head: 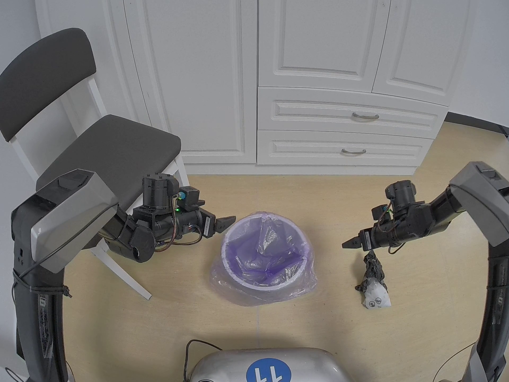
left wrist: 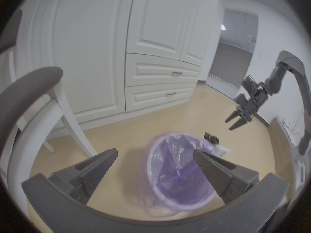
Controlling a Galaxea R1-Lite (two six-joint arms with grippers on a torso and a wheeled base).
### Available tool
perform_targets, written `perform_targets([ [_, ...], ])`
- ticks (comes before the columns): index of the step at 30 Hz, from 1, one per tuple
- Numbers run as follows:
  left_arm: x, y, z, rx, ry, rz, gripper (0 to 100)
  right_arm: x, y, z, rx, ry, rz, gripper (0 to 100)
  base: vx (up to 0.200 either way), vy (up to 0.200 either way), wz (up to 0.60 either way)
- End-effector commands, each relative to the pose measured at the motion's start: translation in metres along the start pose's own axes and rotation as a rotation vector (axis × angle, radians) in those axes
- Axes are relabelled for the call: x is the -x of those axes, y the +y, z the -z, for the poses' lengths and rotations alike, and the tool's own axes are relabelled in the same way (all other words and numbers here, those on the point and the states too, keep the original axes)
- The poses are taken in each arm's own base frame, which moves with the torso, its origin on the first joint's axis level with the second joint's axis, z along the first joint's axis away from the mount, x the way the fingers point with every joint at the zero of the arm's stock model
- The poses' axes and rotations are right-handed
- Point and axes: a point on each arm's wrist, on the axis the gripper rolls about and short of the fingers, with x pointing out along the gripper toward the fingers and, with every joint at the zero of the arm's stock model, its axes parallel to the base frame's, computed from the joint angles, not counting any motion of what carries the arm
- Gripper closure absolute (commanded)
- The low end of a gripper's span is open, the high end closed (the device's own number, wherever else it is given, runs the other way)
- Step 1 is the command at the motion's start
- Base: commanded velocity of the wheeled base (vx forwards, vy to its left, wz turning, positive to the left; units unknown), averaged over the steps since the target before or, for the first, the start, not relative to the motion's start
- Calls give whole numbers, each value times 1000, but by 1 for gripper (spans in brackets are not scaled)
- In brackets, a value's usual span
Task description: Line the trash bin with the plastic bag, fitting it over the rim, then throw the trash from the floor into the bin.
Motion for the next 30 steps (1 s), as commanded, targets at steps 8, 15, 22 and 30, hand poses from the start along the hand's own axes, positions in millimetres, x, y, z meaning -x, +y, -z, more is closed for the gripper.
perform_targets([
  [8, 67, -52, -61, 134, -121, -166, 0, 131, 48, -18, 112, -279, 22, 0, 0, 0, 0],
  [15, 121, -63, -63, 138, -135, -243, 0, 169, 82, 3, 153, -351, 113, 0, 0, 0, 0],
  [22, 183, -61, -55, 162, -193, -298, 0, 184, 87, 23, 144, -419, 185, 0, 0, 0, 0],
  [30, 211, -68, -39, 199, -400, -310, 0, 179, 82, 27, 131, -393, 222, 0, 0, 0, 0],
])
